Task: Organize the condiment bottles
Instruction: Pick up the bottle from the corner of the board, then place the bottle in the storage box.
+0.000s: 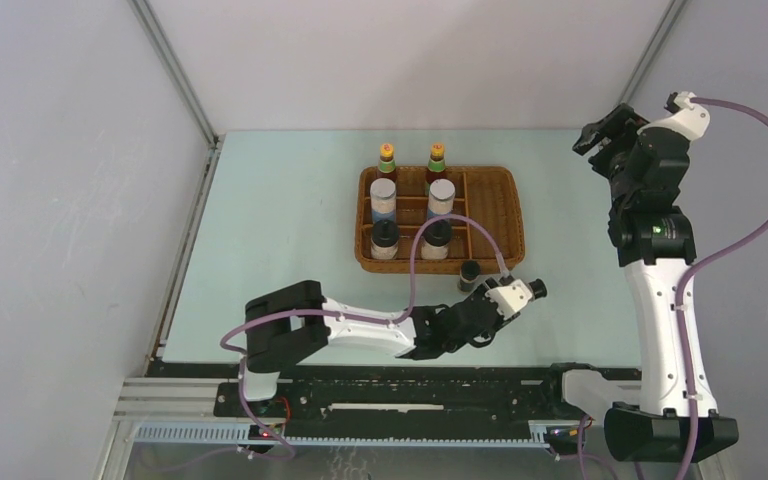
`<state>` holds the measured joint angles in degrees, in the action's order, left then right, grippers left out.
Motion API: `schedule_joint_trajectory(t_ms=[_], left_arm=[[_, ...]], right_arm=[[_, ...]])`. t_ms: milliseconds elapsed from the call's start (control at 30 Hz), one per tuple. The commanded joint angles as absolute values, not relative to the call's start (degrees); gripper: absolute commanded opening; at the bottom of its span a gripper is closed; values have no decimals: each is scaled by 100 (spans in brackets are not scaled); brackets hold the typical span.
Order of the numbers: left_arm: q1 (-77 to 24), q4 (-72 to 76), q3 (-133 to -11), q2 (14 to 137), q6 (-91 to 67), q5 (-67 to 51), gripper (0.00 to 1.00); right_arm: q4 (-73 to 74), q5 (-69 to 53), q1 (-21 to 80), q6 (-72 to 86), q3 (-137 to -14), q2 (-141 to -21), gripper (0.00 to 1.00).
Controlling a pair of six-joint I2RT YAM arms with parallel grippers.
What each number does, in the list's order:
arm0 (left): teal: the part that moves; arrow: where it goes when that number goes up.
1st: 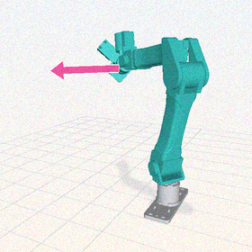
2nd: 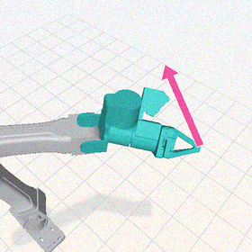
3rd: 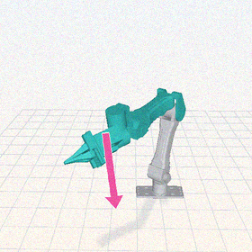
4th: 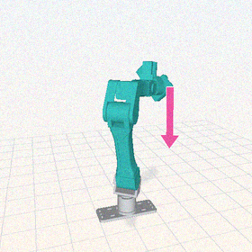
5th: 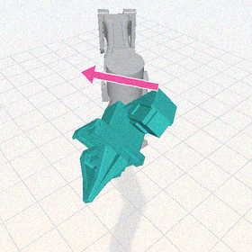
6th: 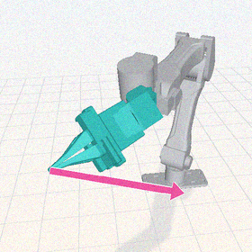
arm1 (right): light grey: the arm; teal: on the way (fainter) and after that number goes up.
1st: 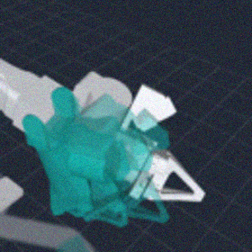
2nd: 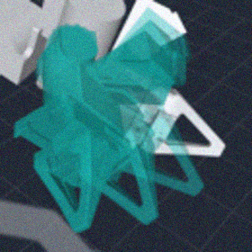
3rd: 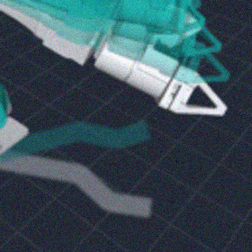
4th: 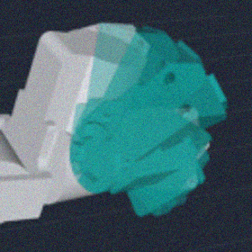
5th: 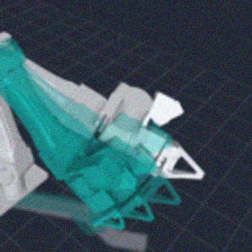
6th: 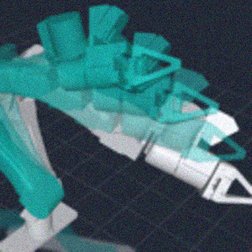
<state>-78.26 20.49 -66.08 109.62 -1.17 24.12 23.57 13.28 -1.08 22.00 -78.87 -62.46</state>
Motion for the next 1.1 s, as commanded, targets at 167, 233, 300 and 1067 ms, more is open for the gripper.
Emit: schedule_joint_trajectory(t_ms=[167,233,300,1067], left_arm=[[-7924,2618,-6547,10275,-9,3120,0],[-7929,2618,-6584,10209,173,3209,0],[-7929,2625,-6607,10132,252,3298,0],[-7878,3344,-6859,9528,1736,4246,0]], right_arm=[[2777,1459,-17,2401,-7797,-5793,82],[2888,1454,-18,2433,-7782,-5708,82],[3003,1467,99,2461,-7786,-5616,82],[4654,1095,389,3562,-7762,-4585,82]])
